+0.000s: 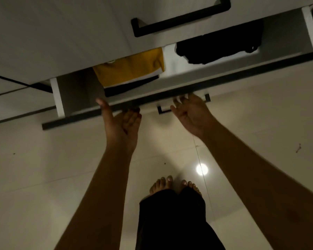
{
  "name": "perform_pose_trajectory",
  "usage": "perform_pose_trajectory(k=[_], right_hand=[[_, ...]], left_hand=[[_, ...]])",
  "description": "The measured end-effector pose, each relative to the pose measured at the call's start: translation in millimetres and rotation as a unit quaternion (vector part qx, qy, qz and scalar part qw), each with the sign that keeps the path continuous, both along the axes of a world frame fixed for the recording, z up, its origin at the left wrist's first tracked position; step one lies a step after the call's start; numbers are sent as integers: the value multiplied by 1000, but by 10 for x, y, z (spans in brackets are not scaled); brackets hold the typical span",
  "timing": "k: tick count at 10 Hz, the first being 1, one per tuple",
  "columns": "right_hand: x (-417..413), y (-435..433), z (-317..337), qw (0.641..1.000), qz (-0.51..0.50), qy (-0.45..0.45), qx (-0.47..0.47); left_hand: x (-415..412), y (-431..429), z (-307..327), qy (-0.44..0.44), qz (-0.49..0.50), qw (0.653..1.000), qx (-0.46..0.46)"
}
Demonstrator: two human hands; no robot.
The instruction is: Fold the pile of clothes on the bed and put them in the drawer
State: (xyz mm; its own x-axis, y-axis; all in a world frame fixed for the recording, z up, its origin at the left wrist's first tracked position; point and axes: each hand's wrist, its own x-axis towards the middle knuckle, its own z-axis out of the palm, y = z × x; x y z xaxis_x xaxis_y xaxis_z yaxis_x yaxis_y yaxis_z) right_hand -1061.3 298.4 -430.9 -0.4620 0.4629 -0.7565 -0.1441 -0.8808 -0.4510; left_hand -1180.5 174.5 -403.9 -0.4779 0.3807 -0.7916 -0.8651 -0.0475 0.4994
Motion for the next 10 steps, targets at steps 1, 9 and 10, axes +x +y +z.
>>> perform_pose_trajectory(k=[1,9,10], right_hand=[[-385,510,24,993,91,-25,69],[-478,561,1493,845,414,-236,245],[-431,466,2223,810,456,-245,276]], left_hand=[[-519,501,-61,65,-63,995,29],[-158,369,1114,561,-569,469,-377],[-109,301,1794,688,-525,389,-316]])
